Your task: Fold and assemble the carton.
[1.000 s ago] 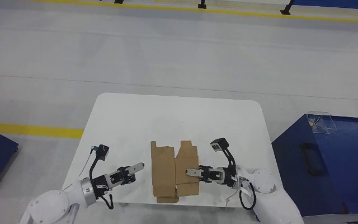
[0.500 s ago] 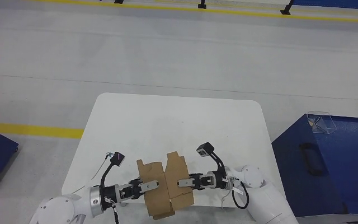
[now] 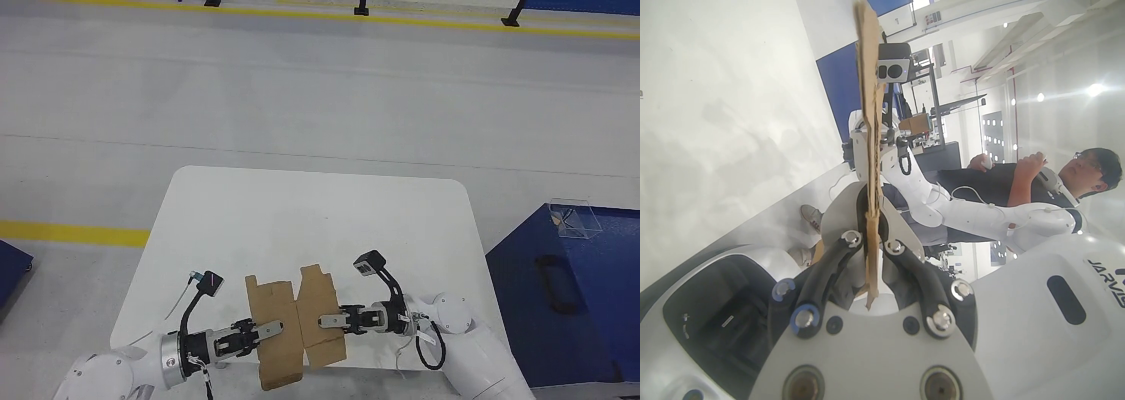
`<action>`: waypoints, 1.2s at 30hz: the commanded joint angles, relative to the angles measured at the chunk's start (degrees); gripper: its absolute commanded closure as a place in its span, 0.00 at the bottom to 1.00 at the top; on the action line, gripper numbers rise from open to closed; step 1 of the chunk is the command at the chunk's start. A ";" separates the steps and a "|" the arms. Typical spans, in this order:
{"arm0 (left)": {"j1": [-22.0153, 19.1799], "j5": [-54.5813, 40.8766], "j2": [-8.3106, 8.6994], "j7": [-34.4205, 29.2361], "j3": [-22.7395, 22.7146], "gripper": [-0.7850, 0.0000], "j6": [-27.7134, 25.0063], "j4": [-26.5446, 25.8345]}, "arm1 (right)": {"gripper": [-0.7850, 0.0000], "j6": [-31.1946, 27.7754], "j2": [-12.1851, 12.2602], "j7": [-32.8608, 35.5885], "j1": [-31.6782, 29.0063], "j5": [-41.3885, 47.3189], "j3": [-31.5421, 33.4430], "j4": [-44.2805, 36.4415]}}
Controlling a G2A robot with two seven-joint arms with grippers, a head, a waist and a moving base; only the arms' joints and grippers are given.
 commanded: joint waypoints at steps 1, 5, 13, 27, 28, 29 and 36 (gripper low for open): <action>0.00 0.00 0.00 -0.01 0.01 1.00 0.05 0.01 | 0.00 0.00 0.00 0.00 0.00 0.00 0.00 0.00; 0.00 0.00 0.00 -0.01 0.01 1.00 0.05 0.01 | 0.00 0.00 0.00 0.00 0.00 0.00 0.00 0.00; -0.11 -0.51 -0.08 1.80 0.00 1.00 -0.61 0.15 | 0.00 0.00 0.00 0.00 0.00 0.00 0.00 0.00; -7.24 -44.82 -4.35 12.82 15.48 1.00 -28.92 19.06 | 0.00 -14.21 2.50 -14.20 -6.06 -4.16 11.39 -10.50; -8.03 -45.73 -4.62 12.52 16.61 1.00 -29.14 20.36 | 0.00 -14.55 2.68 -14.54 -6.36 -5.74 11.02 -11.45; -8.80 -46.25 -4.86 12.69 17.37 1.00 -29.58 21.68 | 0.00 -14.84 2.88 -14.83 -6.54 -7.99 10.46 -12.21; -11.51 -45.57 -6.27 12.31 21.81 1.00 -34.15 26.40 | 0.00 -19.18 3.38 -19.18 -6.26 -16.00 4.84 -12.57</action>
